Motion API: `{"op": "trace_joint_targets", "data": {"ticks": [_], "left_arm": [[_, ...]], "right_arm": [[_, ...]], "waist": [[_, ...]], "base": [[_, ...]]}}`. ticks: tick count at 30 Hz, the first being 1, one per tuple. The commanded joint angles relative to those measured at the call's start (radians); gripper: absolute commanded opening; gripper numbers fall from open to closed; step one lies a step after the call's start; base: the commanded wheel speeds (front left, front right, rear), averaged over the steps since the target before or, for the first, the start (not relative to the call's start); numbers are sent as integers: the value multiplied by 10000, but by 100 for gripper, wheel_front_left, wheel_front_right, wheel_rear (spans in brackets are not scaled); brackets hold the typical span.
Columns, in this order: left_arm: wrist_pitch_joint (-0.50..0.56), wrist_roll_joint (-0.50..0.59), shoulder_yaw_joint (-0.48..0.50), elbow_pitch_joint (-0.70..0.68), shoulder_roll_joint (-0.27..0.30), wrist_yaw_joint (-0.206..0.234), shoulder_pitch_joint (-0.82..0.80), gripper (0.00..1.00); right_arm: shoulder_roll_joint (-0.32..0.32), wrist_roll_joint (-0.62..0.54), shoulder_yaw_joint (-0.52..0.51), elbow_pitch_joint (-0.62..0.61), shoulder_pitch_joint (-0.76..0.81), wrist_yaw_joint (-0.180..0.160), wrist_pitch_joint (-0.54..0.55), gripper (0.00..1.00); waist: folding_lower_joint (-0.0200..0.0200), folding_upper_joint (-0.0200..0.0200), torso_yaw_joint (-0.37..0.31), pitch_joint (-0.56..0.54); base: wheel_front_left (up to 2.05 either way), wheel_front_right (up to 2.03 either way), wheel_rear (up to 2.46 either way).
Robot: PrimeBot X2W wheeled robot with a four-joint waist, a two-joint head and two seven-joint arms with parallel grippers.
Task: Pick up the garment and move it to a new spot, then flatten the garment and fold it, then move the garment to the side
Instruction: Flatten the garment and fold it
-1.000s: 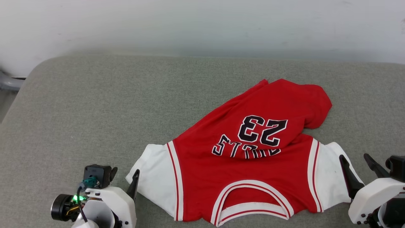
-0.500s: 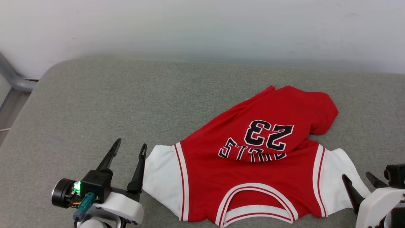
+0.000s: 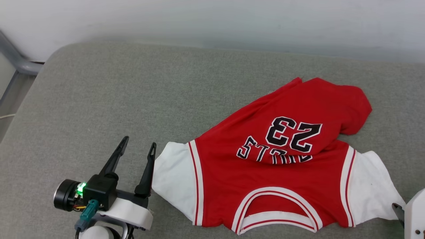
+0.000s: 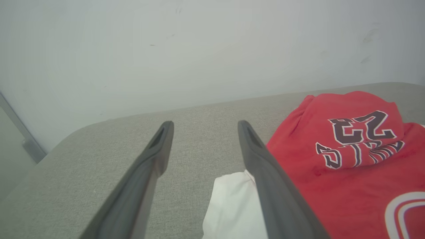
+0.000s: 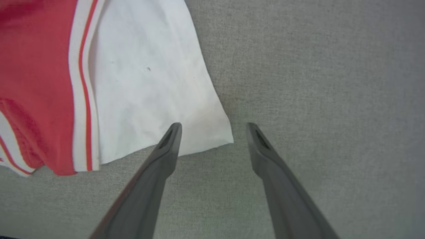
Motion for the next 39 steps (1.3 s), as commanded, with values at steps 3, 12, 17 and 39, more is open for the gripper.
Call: {"op": "trace_joint_targets", "data": {"ticks": [3, 12, 17, 39], "left_arm": [[-48, 111, 118, 47, -92, -152, -171, 100], [-48, 274, 402, 209, -274, -437, -317, 100], [-49, 293, 543, 409, -290, -558, -191, 100], [2188, -1317, -1274, 1738, 768, -1070, -340, 100]], "right_arm": [[-70, -313, -82, 477, -279, -10, 27, 100], [391, -195, 16, 1838, -448, -6, -174, 100], [629, 31, 328, 2250, -184, 17, -83, 0], [131, -1151, -1184, 1962, -734, -14, -906, 0]], "waist": [[0, 0, 185, 292], [0, 0, 493, 643], [0, 0, 515, 561], [0, 0, -111, 136]], "base": [[0, 0, 0], [0, 0, 0], [0, 0, 0], [0, 0, 0]]}}
